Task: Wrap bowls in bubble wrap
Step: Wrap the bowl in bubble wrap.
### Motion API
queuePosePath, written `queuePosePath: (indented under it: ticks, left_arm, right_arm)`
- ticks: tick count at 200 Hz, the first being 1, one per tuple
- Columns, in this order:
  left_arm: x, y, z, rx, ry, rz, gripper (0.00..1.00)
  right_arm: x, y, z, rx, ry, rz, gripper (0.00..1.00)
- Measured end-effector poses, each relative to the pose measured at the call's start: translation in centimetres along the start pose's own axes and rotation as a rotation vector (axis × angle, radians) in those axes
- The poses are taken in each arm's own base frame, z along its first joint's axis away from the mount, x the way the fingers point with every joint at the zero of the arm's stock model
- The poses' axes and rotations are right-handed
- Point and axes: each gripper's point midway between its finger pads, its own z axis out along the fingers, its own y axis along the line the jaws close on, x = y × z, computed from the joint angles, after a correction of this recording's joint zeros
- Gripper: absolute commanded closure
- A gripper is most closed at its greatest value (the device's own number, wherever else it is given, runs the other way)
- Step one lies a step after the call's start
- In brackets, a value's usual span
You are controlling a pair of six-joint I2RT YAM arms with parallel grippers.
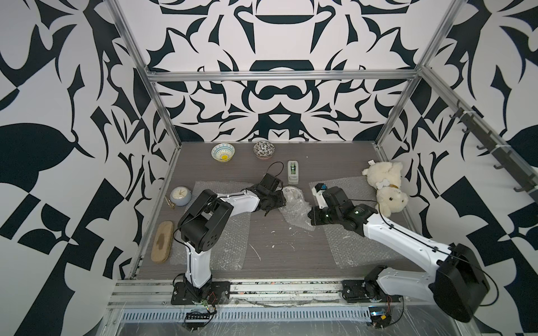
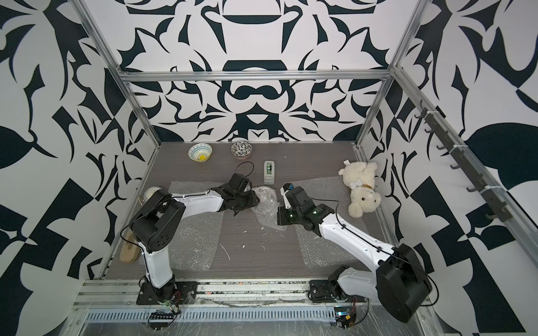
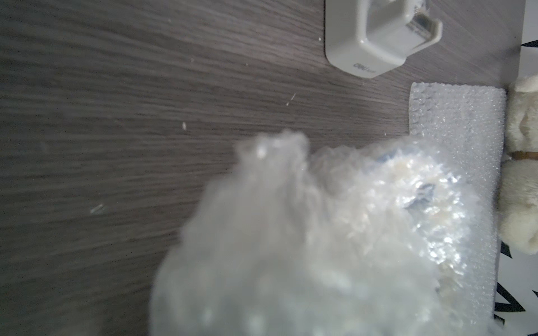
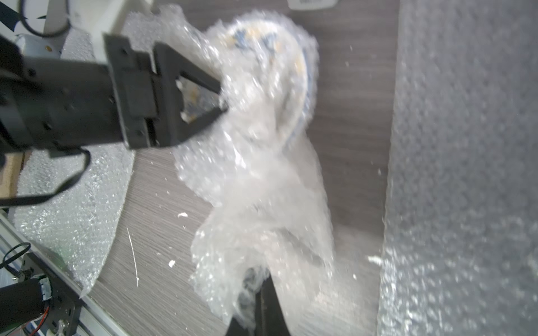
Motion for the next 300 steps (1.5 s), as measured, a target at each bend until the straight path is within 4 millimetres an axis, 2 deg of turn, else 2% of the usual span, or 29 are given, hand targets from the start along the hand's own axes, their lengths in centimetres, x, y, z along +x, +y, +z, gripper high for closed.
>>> queuePosePath:
  ticks: [74,105,138,166,196,233,262,287,300]
  left_arm:
    - [0.1,-0.6,0.4,0.039,-0.026,0.038,0.50]
    - [0.3,-0.9,0.4,0.043,-0.024,0.063,0.50]
    - [0.5,-1.1,0.5,0.047,-0.021,0.083,0.51]
    - [0.7,-1.3,0.5,0.051,-0.019,0.098,0.51]
    - [0.8,-1.3,0.5,0.052,-0.019,0.107,0.51]
    - [0.7,-1.0,0.2,0.057,-0.049,0.107,0.48]
    - [0.9,-0.1,-2.3,0.038,-0.106,0.106,0.38]
    - [0.6,-0.1,-4.7,0.031,-0.162,0.092,0.27]
    - [0.3,-0.3,-5.7,0.038,-0.186,0.074,0.25]
  right_arm:
    - [-7.3,1.2,3.7,-0.036,-0.067,-0.053,1.00]
    - [-8.9,1.8,5.7,-0.058,-0.072,-0.056,1.00]
    - [-9.9,1.4,7.9,-0.054,-0.059,-0.046,1.00]
    - [-10.3,0.8,10.4,-0.049,-0.024,-0.031,1.00]
    - [-9.3,0.1,13.2,-0.059,0.030,-0.014,1.00]
    - [-9.1,0.3,14.0,-0.081,0.050,-0.010,1.00]
    - [-8.8,-0.1,14.2,-0.066,0.049,-0.011,1.00]
    - [-8.7,-0.5,14.3,-0.047,0.042,-0.010,1.00]
    - [-8.6,-0.5,14.4,-0.043,0.041,-0.012,1.00]
